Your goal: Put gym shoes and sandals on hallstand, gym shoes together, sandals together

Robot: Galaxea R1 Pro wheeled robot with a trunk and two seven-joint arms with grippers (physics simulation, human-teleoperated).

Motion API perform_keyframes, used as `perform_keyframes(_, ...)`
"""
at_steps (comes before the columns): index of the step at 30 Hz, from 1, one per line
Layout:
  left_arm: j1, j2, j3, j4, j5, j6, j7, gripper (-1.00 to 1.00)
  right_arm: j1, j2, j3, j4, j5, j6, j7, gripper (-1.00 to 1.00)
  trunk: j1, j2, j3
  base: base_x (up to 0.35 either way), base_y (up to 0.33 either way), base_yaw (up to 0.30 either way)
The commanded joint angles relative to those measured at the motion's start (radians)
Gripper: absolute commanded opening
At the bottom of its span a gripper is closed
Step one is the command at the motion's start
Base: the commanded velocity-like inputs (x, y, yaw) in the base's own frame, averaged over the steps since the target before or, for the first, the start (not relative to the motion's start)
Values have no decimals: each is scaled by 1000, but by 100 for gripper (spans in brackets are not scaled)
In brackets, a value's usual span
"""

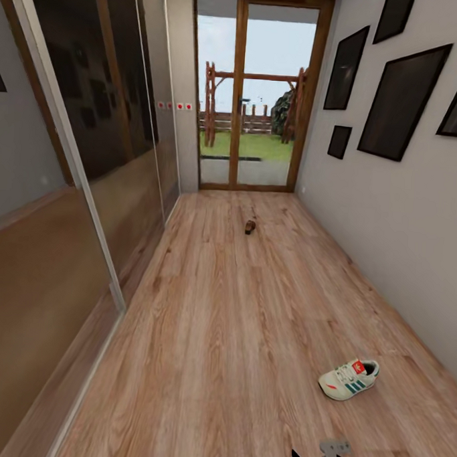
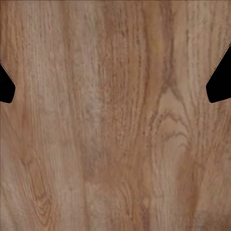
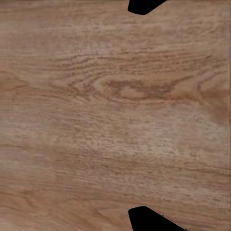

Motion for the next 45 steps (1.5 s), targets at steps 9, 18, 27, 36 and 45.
perform_keyframes(9,-1,-1,8,1,-4,-2,-9,100,0,0,-9,1,8,-3,4,100,0,0,-1,336,2,0)
perform_keyframes(18,-1,-1,8,0,-3,-2,-9,100,-1,0,-9,1,8,-3,4,100,0,0,-1,337,0,0)
perform_keyframes(27,-1,-1,8,0,-1,-2,-9,100,0,0,-9,1,8,-3,4,100,0,0,-1,337,0,0)
perform_keyframes(36,-1,-1,8,0,0,-2,-9,100,0,0,-9,1,8,-3,4,100,0,0,-1,337,0,0)
perform_keyframes(45,-1,-1,8,0,0,-2,-9,100,0,0,-9,1,8,-3,4,100,0,0,-1,337,0,0)
